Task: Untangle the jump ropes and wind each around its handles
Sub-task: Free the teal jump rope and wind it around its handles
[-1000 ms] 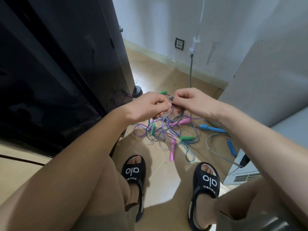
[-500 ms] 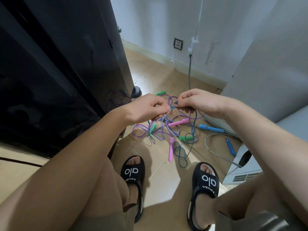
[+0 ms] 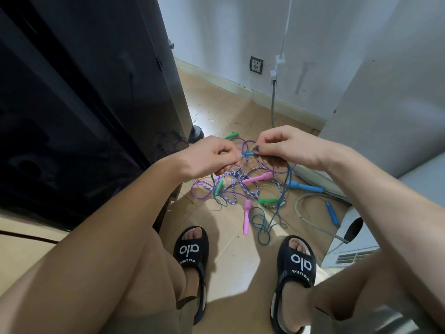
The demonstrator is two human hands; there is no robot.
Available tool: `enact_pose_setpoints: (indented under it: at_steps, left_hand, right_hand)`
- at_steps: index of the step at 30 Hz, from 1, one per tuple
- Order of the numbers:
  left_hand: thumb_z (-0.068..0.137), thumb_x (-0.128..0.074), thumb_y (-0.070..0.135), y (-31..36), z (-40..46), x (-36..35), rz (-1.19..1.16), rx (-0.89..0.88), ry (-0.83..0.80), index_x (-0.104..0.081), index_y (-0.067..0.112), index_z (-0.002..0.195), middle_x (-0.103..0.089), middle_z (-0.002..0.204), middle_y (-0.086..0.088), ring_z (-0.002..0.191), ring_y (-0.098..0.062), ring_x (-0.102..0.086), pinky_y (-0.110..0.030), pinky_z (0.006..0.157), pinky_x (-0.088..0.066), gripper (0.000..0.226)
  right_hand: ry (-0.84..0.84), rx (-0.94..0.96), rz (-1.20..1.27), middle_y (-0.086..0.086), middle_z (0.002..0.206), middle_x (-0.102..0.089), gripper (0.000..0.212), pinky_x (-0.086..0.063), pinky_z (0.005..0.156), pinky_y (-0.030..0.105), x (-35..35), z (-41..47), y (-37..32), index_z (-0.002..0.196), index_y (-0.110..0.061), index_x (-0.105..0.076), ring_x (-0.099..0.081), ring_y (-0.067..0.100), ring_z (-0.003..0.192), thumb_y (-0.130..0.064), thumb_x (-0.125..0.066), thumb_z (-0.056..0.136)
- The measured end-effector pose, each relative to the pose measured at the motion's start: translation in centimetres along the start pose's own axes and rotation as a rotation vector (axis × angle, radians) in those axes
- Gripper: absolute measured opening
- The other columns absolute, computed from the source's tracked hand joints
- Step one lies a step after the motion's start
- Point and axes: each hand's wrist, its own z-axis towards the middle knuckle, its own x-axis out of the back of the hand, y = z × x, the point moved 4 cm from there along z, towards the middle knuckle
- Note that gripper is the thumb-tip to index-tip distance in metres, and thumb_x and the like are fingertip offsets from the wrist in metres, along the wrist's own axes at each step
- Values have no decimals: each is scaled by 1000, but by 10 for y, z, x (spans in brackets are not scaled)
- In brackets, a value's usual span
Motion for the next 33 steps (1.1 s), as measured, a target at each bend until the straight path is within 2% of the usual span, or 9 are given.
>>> enact_pose_setpoints:
  at_steps: [4,7,10,13,16,18,21,29,33]
  left_hand:
    - [102,-56,20,-1,-3,4,-22,6,14,-68,9,84,-55,69,-3,64,-12,-49,-20,61,-46,25]
    - [101,-55,20,-2,-5,3,-16,8,7,-67,11,81,-55,68,-2,64,-13,-49,-23,63,-46,25]
    - [102,-54,18,1,-5,1,-7,-2,-3,-65,12,78,-54,65,1,61,-10,-48,-22,62,-46,26]
    - [102,-54,18,6,-2,0,-33,-11,14,-65,9,81,-53,65,2,59,-7,-48,-18,59,-46,26]
    - [103,-54,16,9,1,-5,-49,-20,9,-64,11,79,-53,63,3,58,-8,-47,-17,57,-44,27]
    - [102,-55,12,7,3,-7,-56,-16,12,-63,12,75,-53,59,7,57,-8,-48,-19,58,-43,29]
    - [101,-57,15,0,3,-6,-44,1,12,-64,6,78,-55,62,4,62,-12,-50,-23,61,-44,26]
    - [102,-55,13,3,0,-1,-59,7,32,-68,8,82,-55,65,2,61,-9,-49,-21,61,-45,24]
    - [101,-56,17,1,-1,-1,-37,12,16,-68,9,82,-55,65,2,63,-11,-50,-20,61,-45,24]
  right_hand:
    - [119,-88,-34,8,65,-57,25,-48,63,31,25,2,21,76,-4,-56,-54,23,56,-13,-56,100]
    - [273,-246,-411,11,75,-68,22,-49,71,35,63,0,55,77,-8,-63,-61,28,70,-18,-58,96]
    - [337,-399,-651,15,113,-71,16,-49,89,37,76,-9,75,102,-11,-69,-63,31,100,-19,-57,95]
    - [207,-179,-486,-3,135,-63,33,-38,105,25,44,-3,47,131,-21,-63,-56,17,124,-24,-54,99]
    - [102,4,-93,-7,104,-72,20,-42,93,27,-8,4,5,102,-22,-73,-62,9,99,-30,-55,99]
    - [130,73,-33,-4,79,-68,22,-44,77,32,-25,10,-7,77,-19,-65,-58,12,76,-25,-57,96]
    - [146,92,-6,-11,59,-60,28,-41,60,20,-26,11,-7,68,-20,-55,-52,5,57,-14,-60,95]
    - [112,81,-65,-11,59,-54,31,-37,58,25,-24,4,-7,68,-19,-58,-44,7,58,-28,-56,97]
    - [103,109,-132,-14,54,-53,34,-35,54,20,-22,2,-10,64,-19,-54,-43,4,53,-21,-57,97]
